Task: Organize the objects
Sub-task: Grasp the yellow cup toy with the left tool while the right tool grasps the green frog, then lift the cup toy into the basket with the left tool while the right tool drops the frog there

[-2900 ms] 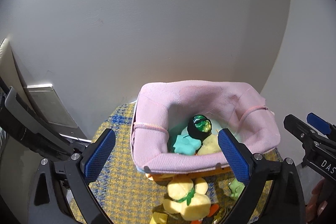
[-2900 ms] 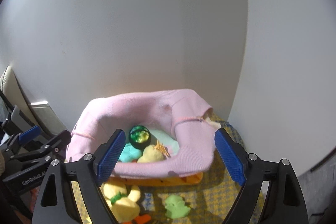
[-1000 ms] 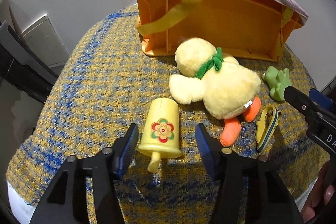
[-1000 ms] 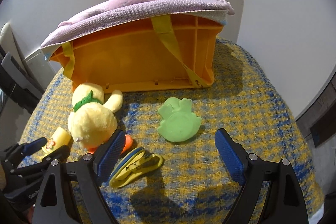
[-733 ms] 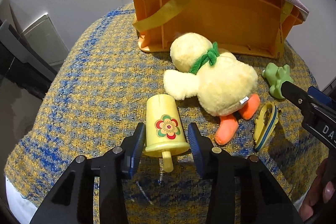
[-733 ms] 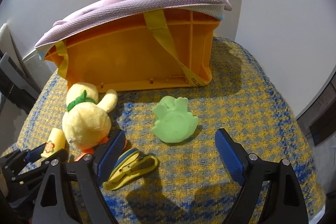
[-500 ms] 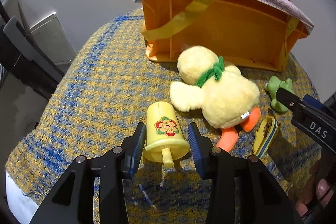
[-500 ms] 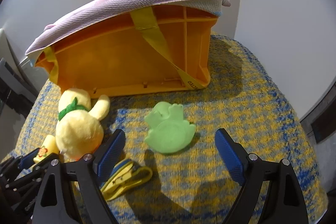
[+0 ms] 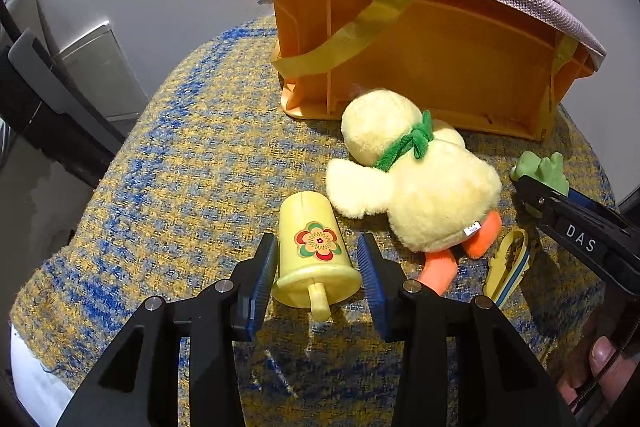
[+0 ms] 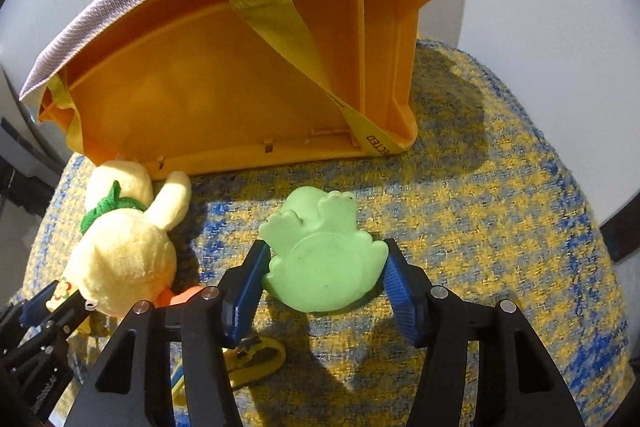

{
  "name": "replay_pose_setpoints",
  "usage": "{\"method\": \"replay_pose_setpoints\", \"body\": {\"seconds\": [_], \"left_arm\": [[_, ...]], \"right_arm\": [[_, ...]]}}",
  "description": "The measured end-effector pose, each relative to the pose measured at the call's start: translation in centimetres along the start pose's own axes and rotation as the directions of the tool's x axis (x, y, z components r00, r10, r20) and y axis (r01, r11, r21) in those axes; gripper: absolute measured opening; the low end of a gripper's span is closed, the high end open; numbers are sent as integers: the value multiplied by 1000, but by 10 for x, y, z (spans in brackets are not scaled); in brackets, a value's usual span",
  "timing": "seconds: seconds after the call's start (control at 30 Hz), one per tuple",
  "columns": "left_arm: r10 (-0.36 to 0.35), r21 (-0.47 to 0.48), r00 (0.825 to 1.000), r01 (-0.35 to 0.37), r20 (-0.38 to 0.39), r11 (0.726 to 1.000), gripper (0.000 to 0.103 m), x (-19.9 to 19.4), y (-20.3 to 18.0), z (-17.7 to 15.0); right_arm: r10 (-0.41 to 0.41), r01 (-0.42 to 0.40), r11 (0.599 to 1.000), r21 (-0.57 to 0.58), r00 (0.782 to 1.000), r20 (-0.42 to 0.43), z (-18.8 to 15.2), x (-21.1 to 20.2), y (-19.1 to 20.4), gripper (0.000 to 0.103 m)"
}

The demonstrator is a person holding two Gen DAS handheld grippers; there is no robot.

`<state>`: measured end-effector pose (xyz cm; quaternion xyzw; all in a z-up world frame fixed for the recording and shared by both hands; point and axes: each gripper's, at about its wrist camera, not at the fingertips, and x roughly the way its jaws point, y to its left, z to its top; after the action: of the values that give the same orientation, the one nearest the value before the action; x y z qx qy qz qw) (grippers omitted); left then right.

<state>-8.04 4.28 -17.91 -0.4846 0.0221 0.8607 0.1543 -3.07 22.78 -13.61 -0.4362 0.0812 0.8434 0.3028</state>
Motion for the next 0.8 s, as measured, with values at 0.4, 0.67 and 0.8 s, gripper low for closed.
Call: {"method": "replay_pose_setpoints", "body": {"seconds": [0.4, 0.67, 0.8], "left_arm": [[-5, -5, 998, 5, 62, 1000, 41, -32, -2, 9], [-23, 6, 991, 22, 130, 1000, 41, -70, -3, 24], [-37, 12, 988, 36, 151, 999, 41, -73, 1, 46]], "right_arm": [[17, -17, 1000, -1, 998, 54, 4, -44, 2, 56], [39, -38, 999, -10, 991, 128, 18, -90, 4, 56], [50, -47, 999, -23, 986, 162, 29, -107, 11, 56]]}}
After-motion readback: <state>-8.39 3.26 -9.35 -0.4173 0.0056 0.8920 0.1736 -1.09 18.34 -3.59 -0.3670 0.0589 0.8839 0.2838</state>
